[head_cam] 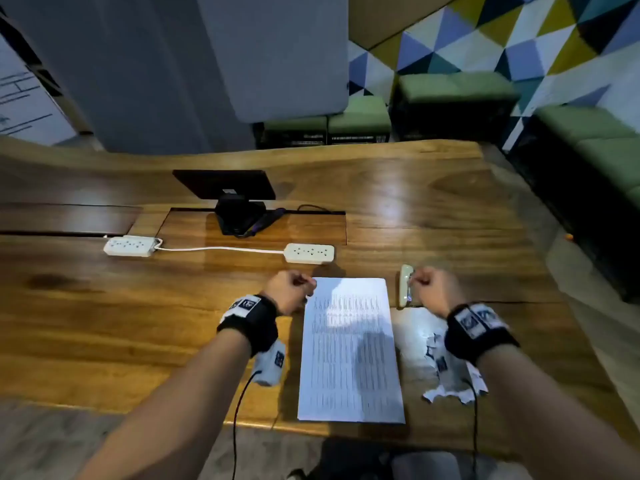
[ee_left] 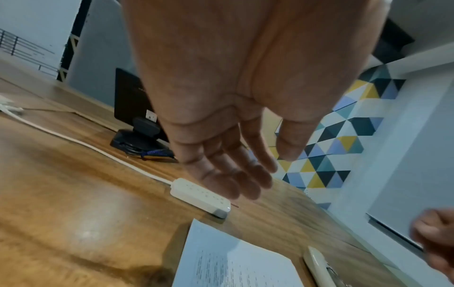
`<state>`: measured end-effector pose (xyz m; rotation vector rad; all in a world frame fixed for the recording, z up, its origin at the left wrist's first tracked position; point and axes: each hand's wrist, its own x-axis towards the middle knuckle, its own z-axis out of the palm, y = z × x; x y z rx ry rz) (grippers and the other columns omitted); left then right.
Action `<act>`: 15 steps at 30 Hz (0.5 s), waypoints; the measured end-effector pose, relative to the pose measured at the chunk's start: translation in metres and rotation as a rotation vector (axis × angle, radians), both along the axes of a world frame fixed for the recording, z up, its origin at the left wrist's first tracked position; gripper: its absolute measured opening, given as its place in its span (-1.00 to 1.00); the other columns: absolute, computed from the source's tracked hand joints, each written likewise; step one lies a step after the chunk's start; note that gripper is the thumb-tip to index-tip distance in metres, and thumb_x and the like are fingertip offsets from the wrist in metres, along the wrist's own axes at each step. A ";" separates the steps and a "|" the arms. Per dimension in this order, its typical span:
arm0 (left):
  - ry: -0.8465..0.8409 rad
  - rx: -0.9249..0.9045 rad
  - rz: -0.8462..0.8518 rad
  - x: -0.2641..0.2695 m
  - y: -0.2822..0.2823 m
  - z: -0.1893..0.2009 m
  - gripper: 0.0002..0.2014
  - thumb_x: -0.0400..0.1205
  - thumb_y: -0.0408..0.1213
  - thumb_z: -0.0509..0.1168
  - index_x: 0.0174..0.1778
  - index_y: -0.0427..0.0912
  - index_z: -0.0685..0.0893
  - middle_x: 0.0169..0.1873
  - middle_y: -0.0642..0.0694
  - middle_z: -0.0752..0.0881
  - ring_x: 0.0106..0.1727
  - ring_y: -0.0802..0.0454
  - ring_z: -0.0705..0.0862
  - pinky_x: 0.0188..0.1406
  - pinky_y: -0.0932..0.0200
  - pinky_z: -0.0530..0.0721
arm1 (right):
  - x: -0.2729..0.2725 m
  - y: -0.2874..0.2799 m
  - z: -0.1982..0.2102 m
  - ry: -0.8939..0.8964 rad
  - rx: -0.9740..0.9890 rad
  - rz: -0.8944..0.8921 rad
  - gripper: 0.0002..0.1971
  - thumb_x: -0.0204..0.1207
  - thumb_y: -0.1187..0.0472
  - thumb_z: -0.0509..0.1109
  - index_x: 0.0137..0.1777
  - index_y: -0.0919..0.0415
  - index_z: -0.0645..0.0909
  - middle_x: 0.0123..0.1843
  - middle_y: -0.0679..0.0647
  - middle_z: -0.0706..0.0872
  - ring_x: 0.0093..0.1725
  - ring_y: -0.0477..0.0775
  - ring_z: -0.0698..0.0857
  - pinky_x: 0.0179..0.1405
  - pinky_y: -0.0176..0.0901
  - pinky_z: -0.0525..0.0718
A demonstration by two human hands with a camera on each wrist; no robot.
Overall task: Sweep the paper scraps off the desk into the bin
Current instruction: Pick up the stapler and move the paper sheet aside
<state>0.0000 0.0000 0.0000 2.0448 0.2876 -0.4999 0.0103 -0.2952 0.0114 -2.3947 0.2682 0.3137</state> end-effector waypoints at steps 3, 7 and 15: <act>0.060 0.089 0.026 0.020 -0.005 -0.029 -0.87 0.61 -0.07 0.36 -0.03 -0.01 0.71 -0.08 -0.07 0.81 -0.20 0.04 0.72 -0.27 0.17 0.76 | 0.043 0.003 -0.012 0.057 -0.099 0.006 -0.87 0.74 0.20 0.39 0.04 0.25 0.71 -0.08 0.19 0.77 -0.13 0.15 0.69 -0.36 -0.18 0.47; 0.182 0.331 -0.007 0.026 -0.014 -0.072 -0.70 0.59 -0.06 0.34 0.17 -0.10 0.68 0.06 -0.09 0.76 0.02 -0.08 0.73 -0.04 0.09 0.70 | 0.068 0.002 -0.048 0.124 -0.306 0.035 -0.76 0.64 0.17 0.48 0.21 0.28 0.78 0.04 0.20 0.83 -0.04 0.19 0.76 -0.23 -0.18 0.60; 0.103 0.622 -0.108 0.044 -0.047 -0.114 -0.77 0.44 -0.05 0.43 -0.33 -0.15 0.65 -0.46 -0.03 0.63 -0.26 -0.11 0.71 -0.20 0.16 0.63 | 0.067 0.005 -0.103 0.273 -0.491 0.067 -0.62 0.68 -0.05 0.45 -0.30 0.17 0.68 -0.37 -0.03 0.66 -0.33 -0.02 0.62 -0.38 -0.20 0.46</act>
